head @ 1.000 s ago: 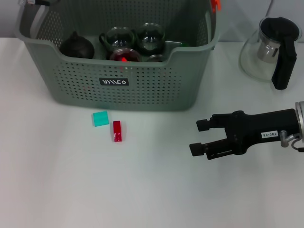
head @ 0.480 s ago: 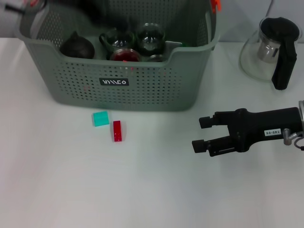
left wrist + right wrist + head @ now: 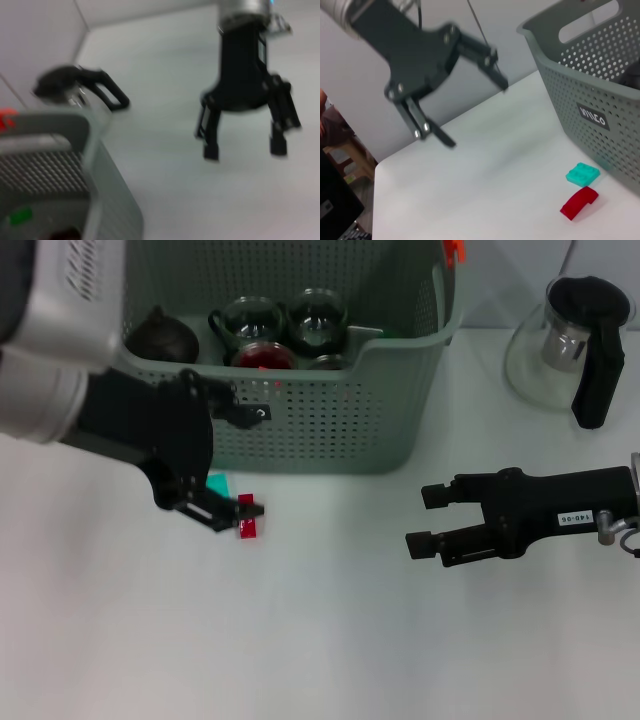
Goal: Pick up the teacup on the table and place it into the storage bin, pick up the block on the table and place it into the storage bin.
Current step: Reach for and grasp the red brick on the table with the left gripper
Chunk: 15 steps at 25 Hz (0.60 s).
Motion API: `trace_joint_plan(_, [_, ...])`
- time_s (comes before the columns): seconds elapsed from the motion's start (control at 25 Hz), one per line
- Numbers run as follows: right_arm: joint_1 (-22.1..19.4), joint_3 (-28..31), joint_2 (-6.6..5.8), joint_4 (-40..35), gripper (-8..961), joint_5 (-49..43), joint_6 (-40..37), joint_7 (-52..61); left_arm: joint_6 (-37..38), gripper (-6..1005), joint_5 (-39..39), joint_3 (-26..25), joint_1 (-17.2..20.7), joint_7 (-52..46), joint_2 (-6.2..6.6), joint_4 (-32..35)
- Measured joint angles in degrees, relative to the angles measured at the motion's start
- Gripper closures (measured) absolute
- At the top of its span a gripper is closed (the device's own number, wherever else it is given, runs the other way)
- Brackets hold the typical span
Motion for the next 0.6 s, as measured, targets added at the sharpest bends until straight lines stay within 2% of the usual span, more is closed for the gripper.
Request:
trace_joint_plan(0.08, [0.0,0.1,0.07,0.1,6,0.0,0.0,0.0,-0.4,106,1.2,1.0,0.2,0.2,-0.18,-0.6])
trace_joint_plan(0.12, [-0.1,0.1,0.11,0.1,6,0.0,0.0,0.0,-2.2,107,3.9,3.5,0.1,0.4,-0.31,-3.4])
trace_joint_plan(0.28, [-0.2,0.2,0.10,0.7,6,-0.1,0.0,0.0,-7.5,108,8.2,7.5,-0.6,0.6,-0.34,-9.2])
trace_joint_plan(0.32, [-0.2,0.2,0.09,0.8,6,-0.1,0.1,0.0,-11.4,108,11.0,10.0,-1.5,0.6,-0.29,-13.2])
trace_joint_plan(0.4, [-0.3,0.2,0.05,0.8,6,-0.1,0.1,-0.1,-12.7,107,11.9,10.9,-1.8,0.6,-0.29,-14.7])
trace_joint_plan(0.6, [-0.4,0.3,0.13,0.9,6,-0.2,0.2,-0.2,-22.7,107,18.2,15.8,-5.6,0.1,-0.16,-26.0])
